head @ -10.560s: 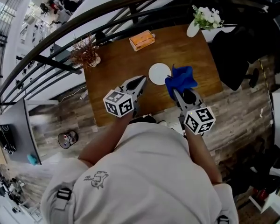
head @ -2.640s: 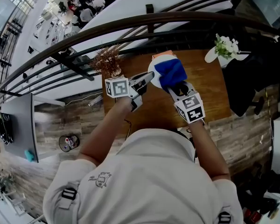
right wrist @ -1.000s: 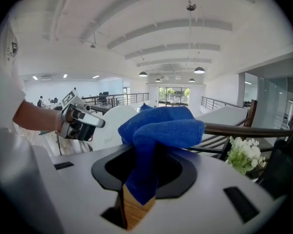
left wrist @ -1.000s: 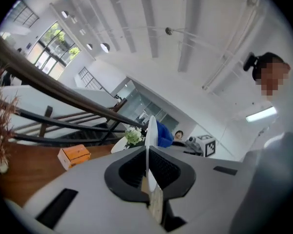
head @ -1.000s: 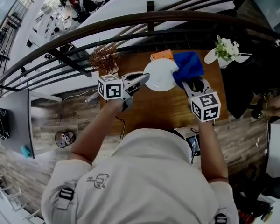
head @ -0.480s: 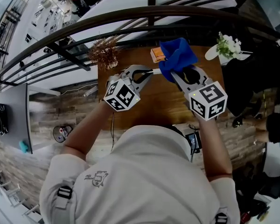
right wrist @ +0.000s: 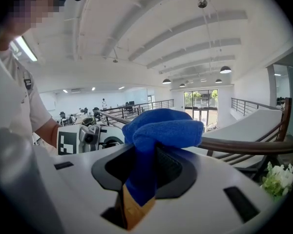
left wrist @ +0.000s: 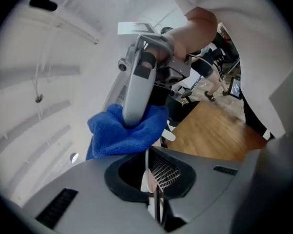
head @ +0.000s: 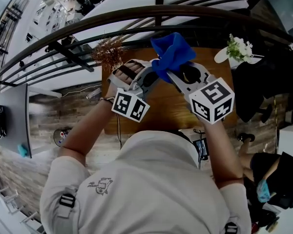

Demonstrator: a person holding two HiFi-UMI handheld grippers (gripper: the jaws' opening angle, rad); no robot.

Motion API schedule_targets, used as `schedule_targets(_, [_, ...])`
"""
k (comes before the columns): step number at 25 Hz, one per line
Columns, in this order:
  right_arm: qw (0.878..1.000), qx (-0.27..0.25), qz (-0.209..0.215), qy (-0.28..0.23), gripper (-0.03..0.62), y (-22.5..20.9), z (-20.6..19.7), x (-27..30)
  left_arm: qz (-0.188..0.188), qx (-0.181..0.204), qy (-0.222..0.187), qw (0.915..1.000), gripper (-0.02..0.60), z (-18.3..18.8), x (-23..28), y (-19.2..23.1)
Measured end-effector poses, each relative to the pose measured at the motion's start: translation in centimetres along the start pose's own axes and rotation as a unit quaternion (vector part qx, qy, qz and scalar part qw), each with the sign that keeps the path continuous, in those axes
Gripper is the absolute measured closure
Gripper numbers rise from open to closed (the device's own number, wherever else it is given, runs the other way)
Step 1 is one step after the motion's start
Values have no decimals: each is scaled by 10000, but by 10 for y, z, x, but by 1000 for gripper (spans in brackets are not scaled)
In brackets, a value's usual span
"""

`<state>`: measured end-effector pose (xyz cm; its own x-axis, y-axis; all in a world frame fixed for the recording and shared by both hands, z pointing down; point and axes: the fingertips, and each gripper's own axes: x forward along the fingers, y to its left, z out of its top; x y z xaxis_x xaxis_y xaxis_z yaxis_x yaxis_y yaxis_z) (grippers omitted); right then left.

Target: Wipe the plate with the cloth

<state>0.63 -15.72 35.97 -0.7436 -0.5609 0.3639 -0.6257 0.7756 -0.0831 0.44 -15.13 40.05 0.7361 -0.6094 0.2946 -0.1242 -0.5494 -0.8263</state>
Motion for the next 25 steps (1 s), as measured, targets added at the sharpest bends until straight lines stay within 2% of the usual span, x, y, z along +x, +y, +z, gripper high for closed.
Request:
schedule_targets(3, [10000,69,-8,15,476,-4,-7,-3,86,329,-111,9994,565,6,-4,1])
schedule_targets(8, [9987,445,-243,38,476,-30,-27,-20,100,401,-267,9988,565,4,-17,2])
schedule_targets(12, [9956,835,-416,69,476,-54,-41,-35,144,425,-694,9966,565,14,-36,7])
schedule_targets(15, [9934,1050,-415,226,476,-67,-55,-35,64,662,-1019,9926,565,30,-49,8])
schedule_targets(20, [9900,1285,-176,557,476,-69,-75,-17,-168,1083,-1459,9832,565,61,-59,-9])
schedule_targets(25, [9913,972,263,845,477,-46,-66,6,-426,1397,-1593,9764,565,72,-52,-29])
